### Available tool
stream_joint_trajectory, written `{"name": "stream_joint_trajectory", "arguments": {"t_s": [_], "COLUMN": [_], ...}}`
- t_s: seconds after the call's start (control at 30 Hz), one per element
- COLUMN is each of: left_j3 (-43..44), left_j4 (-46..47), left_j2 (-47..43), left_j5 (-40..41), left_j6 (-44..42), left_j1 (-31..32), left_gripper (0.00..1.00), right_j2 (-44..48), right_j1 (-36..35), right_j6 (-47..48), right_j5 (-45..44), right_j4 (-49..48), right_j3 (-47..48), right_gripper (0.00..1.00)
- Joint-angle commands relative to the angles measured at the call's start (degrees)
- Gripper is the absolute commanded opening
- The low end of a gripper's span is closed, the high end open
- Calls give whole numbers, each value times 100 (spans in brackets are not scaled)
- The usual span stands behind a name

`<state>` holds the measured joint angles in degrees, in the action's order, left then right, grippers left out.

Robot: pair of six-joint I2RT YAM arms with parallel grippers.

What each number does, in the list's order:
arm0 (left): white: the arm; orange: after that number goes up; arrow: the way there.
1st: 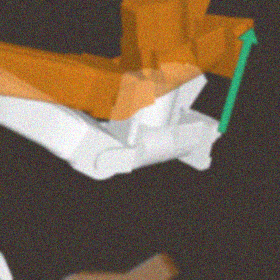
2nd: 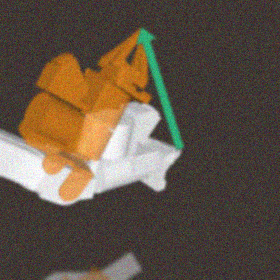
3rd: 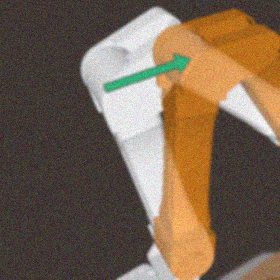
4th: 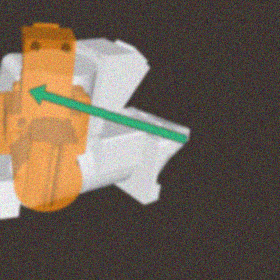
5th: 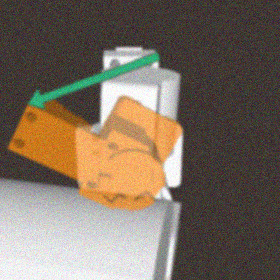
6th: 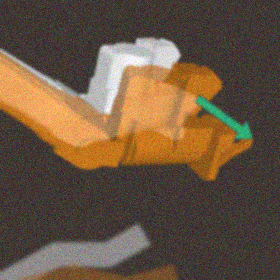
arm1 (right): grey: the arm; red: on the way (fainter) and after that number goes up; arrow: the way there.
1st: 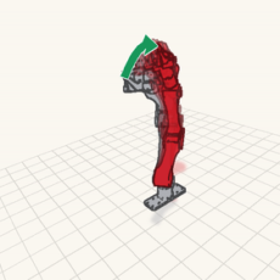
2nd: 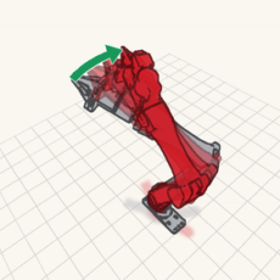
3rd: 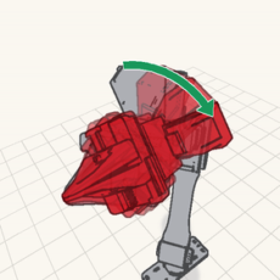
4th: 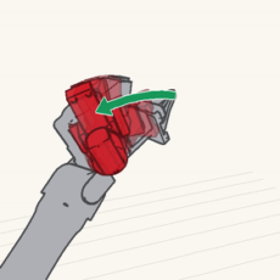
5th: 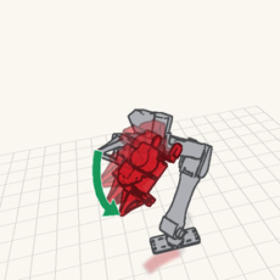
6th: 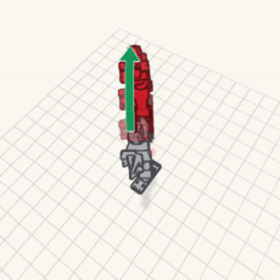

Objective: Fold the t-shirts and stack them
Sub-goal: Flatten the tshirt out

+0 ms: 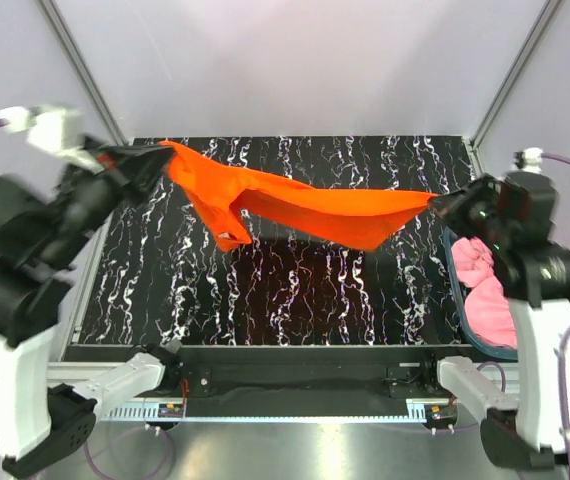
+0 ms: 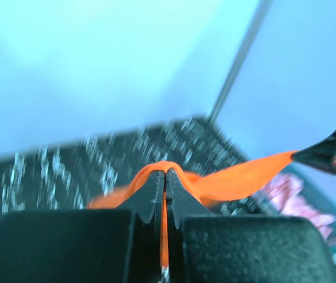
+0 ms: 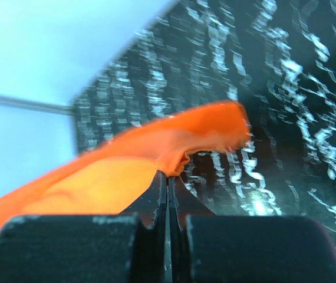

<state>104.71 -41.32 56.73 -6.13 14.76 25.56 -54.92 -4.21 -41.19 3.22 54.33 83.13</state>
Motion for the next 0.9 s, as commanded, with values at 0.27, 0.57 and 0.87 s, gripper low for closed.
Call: {"name": "stream_joint_trajectory", "arguments": {"t_s": [0.27, 0.57, 0.87], "left_j3": [1360, -150, -2288], "left_j4": [-166, -220, 2338], "left_j2": [-857, -225, 2040], "left_j5": [-934, 1499, 1564], "left_j6": [53, -307, -449], "left_j1": [10, 2, -1149], "left_gripper": [0, 0, 0], "right_j2": [1238, 562, -1809], "right_j1": [-36, -36, -27], "right_j6": [-179, -451, 180], "right_j5": [574, 83, -1007], "right_j4": [992, 547, -1782], "right_j3": [1460, 618, -825], "right_gripper": [0, 0, 0]}}
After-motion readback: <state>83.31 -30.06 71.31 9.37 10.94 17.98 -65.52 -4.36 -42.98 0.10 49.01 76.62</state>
